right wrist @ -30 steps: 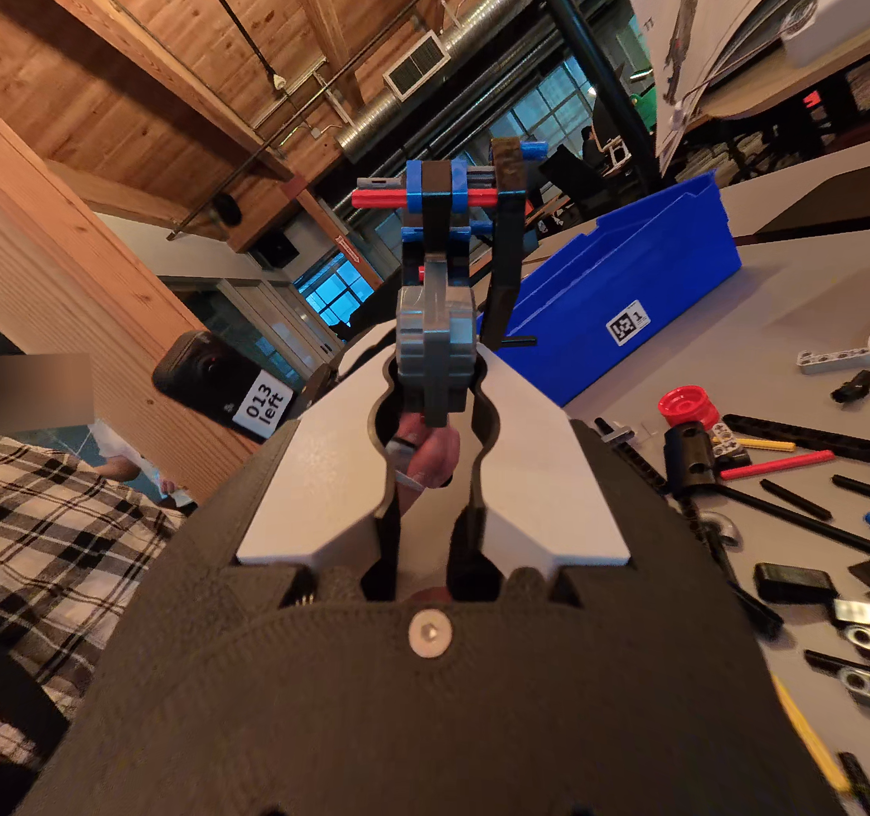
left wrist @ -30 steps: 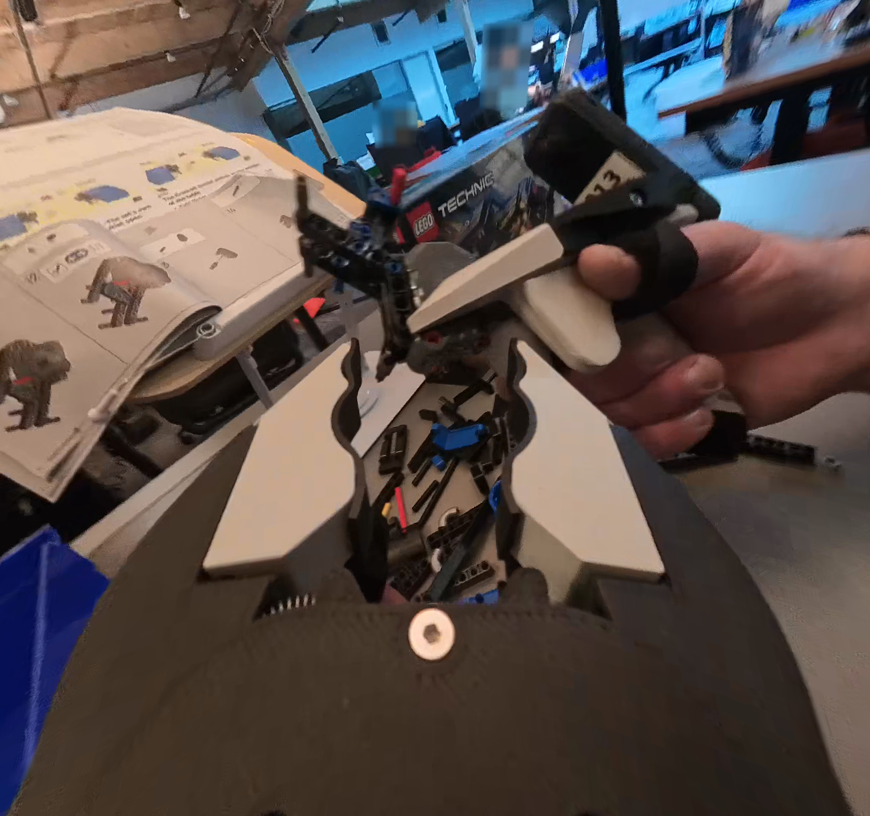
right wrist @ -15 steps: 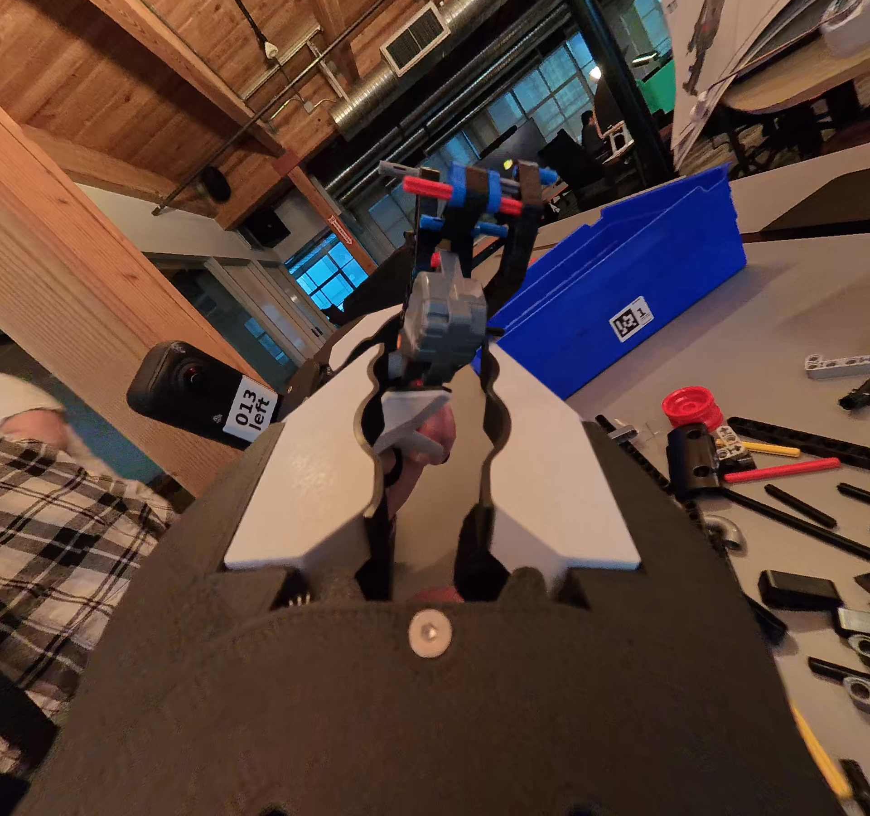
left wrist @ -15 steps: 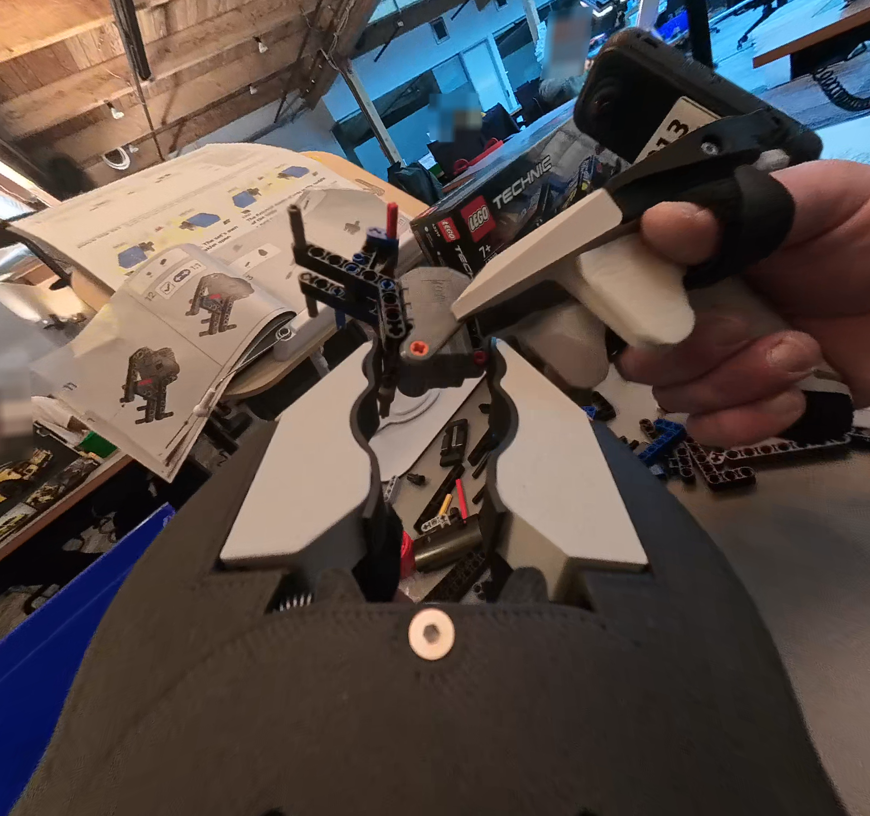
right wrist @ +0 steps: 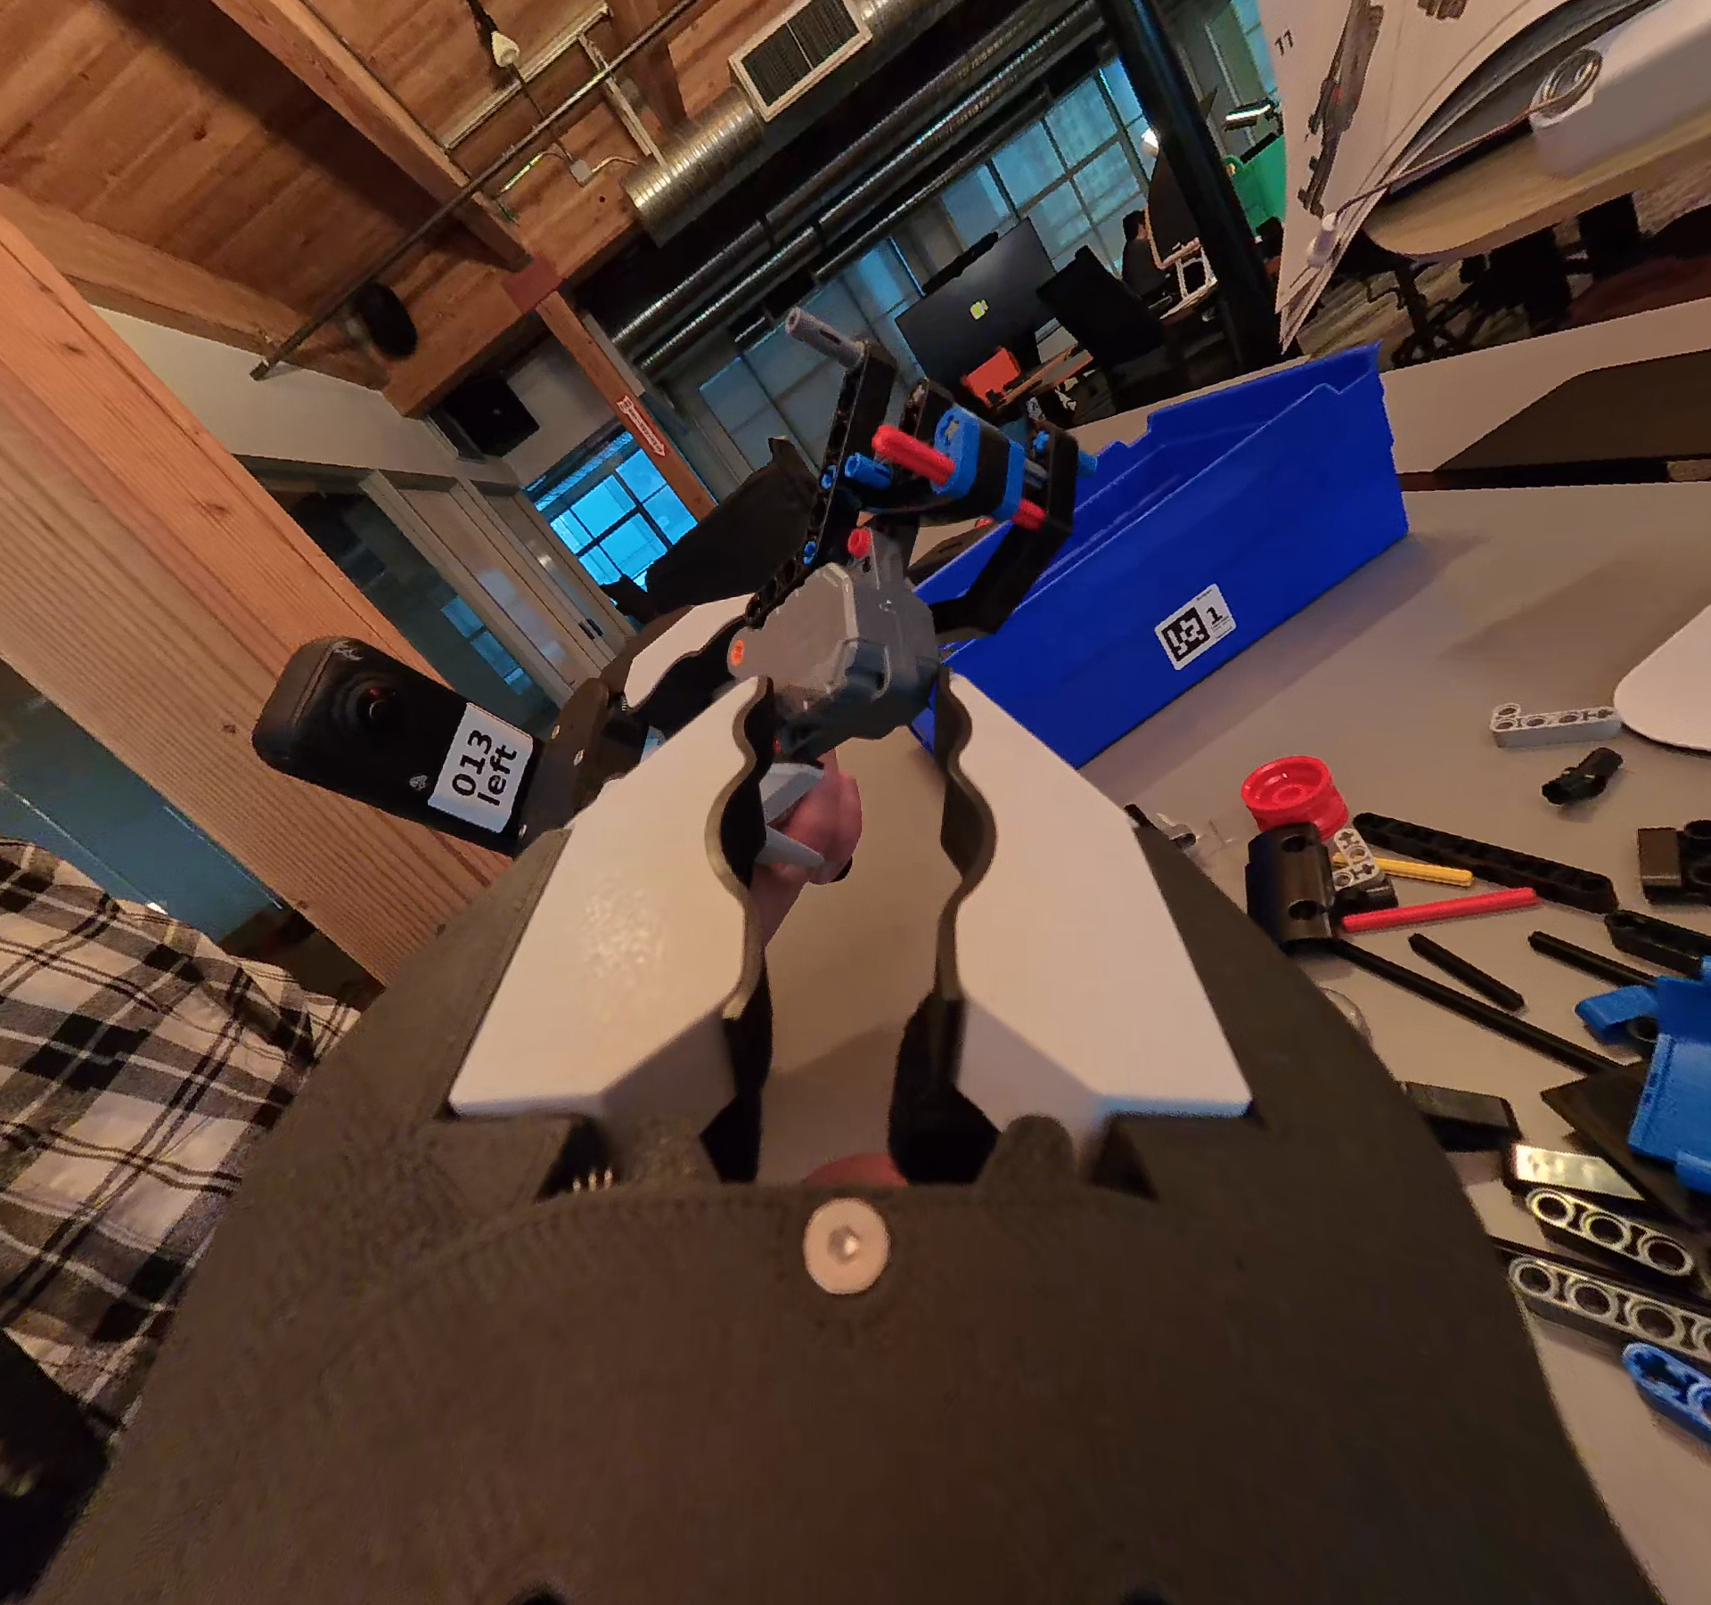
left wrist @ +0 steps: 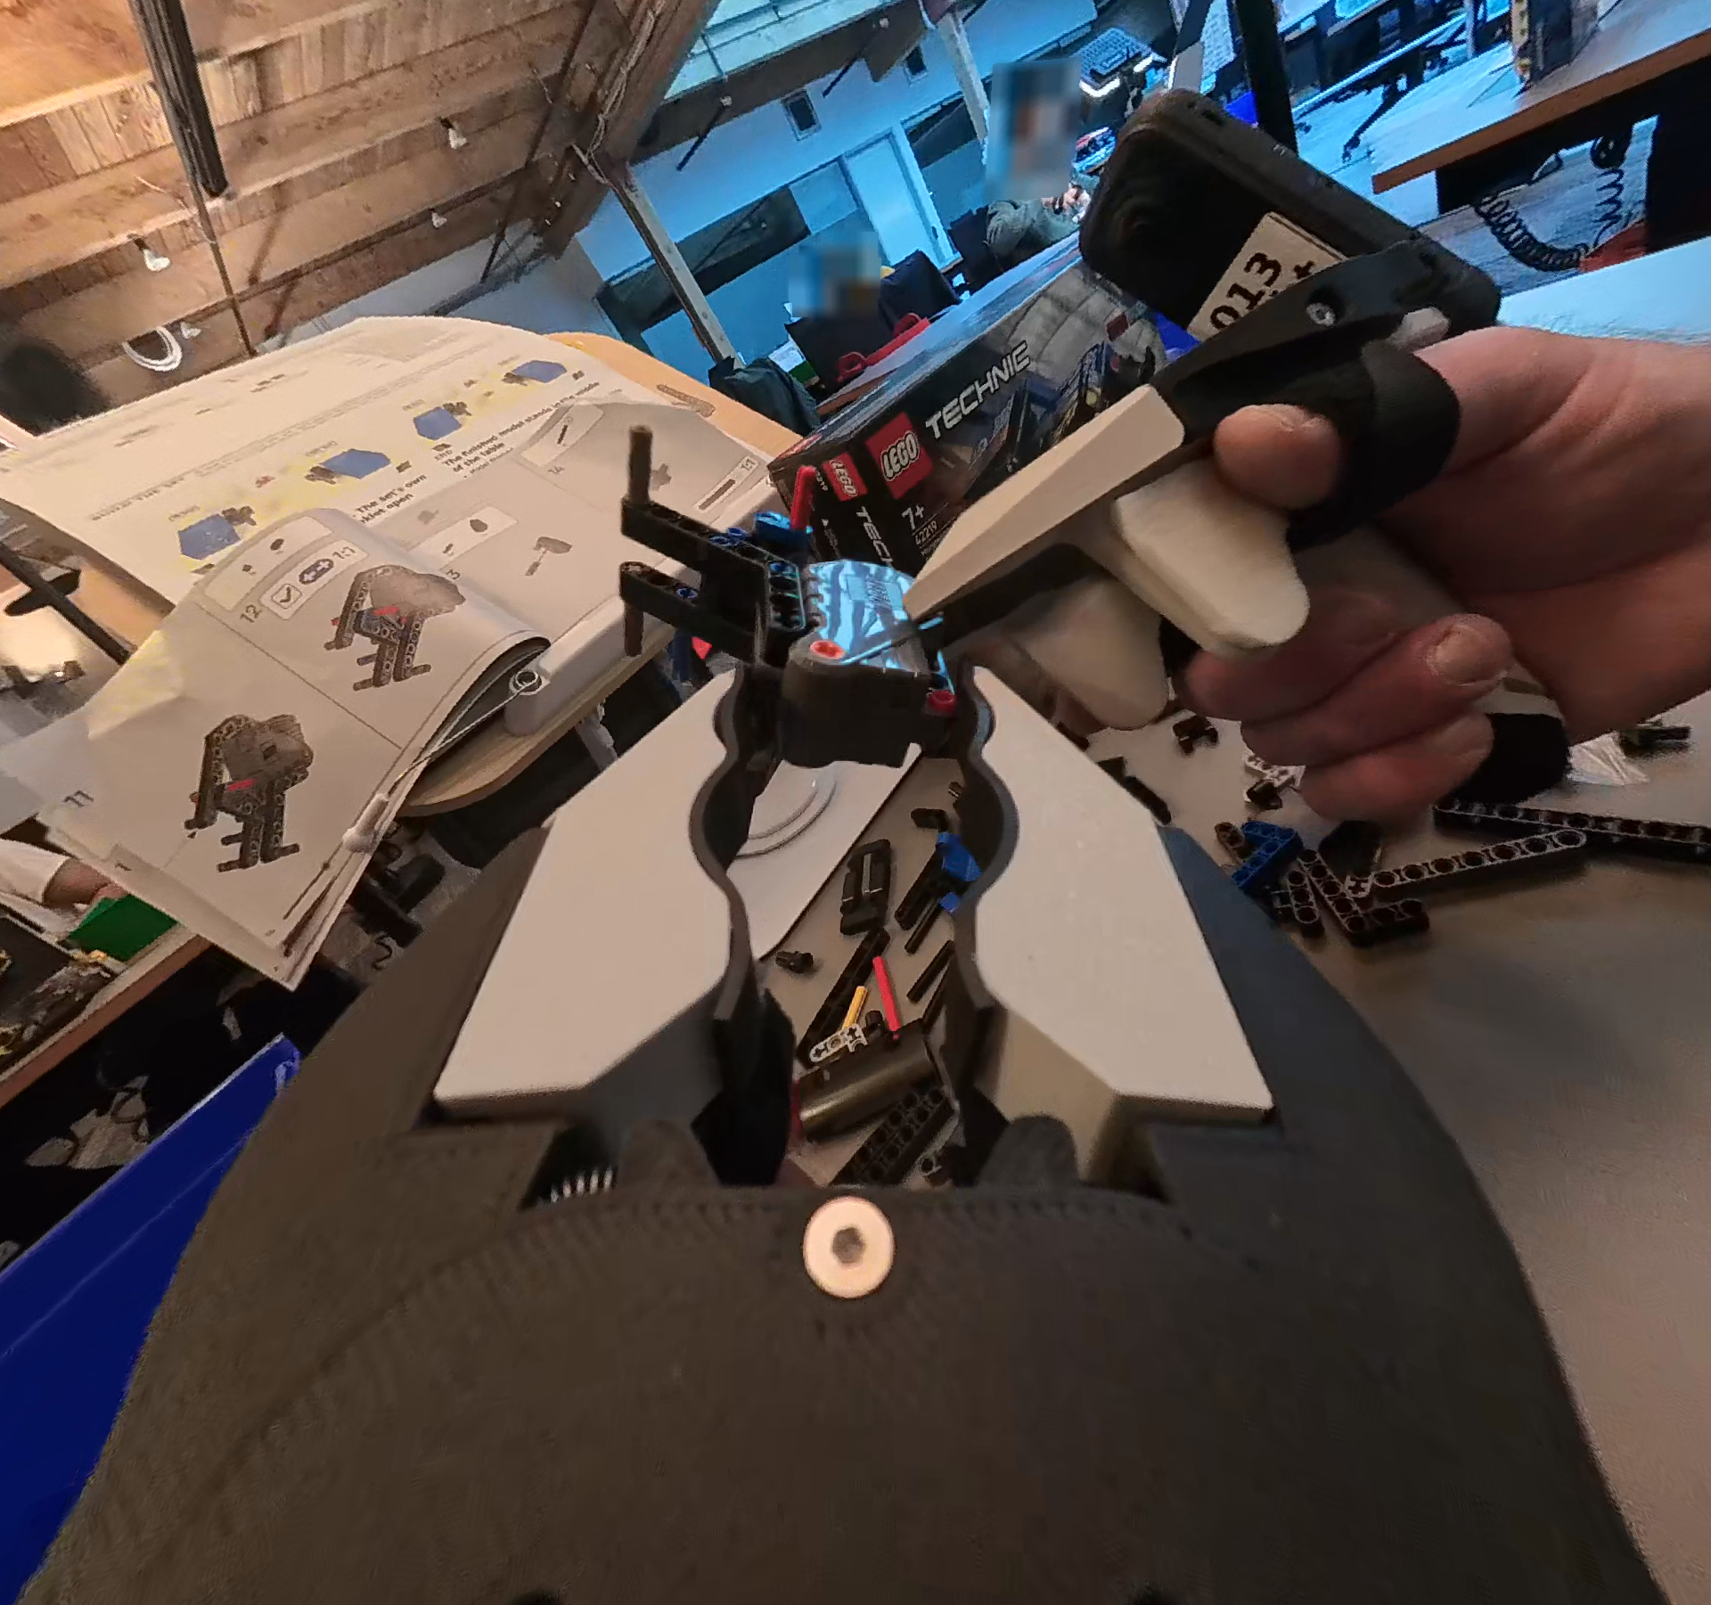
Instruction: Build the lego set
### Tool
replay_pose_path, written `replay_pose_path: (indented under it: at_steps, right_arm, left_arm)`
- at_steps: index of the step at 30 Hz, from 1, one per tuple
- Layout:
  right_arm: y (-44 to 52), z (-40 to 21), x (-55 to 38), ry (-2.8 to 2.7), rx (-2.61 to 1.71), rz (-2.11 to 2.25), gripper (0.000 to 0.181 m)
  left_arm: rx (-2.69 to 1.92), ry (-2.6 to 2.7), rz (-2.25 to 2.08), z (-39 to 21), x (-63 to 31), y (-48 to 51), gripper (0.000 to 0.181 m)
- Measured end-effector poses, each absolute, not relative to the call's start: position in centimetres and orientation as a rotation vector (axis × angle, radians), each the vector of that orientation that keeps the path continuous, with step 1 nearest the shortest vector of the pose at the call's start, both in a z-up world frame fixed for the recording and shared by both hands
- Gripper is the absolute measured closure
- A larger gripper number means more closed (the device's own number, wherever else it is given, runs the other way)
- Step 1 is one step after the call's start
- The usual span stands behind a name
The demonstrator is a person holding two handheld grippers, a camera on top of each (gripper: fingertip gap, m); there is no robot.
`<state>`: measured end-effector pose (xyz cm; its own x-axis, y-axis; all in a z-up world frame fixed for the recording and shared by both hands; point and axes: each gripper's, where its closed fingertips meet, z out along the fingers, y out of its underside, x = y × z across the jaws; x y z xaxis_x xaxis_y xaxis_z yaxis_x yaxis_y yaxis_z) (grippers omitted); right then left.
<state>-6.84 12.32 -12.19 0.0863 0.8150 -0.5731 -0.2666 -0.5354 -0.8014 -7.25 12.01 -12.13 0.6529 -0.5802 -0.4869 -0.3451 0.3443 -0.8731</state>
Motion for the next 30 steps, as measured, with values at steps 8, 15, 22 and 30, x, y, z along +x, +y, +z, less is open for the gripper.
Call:
replay_pose_path:
  at_steps: [8,15,22,30]
  right_arm:
    - [11.6,-11.2,-7.0,-0.672,-1.426,1.433,0.141]
    - [12.1,-11.8,-7.0,-0.604,-1.529,1.475,0.134]
    - [10.9,-11.3,-7.4,-0.493,-1.499,1.806,0.136]
    - [11.5,-10.3,-6.9,-0.386,-1.443,1.844,0.144]
  left_arm:
    - [-1.302,0.714,-0.568,-10.7,-7.6,11.9,0.141]
    - [-1.281,0.730,-0.443,-10.8,-7.6,12.0,0.142]
    - [-1.192,0.774,-0.342,-10.2,-6.8,11.0,0.143]
    - [-1.127,0.821,-0.261,-10.3,-5.9,10.1,0.142]
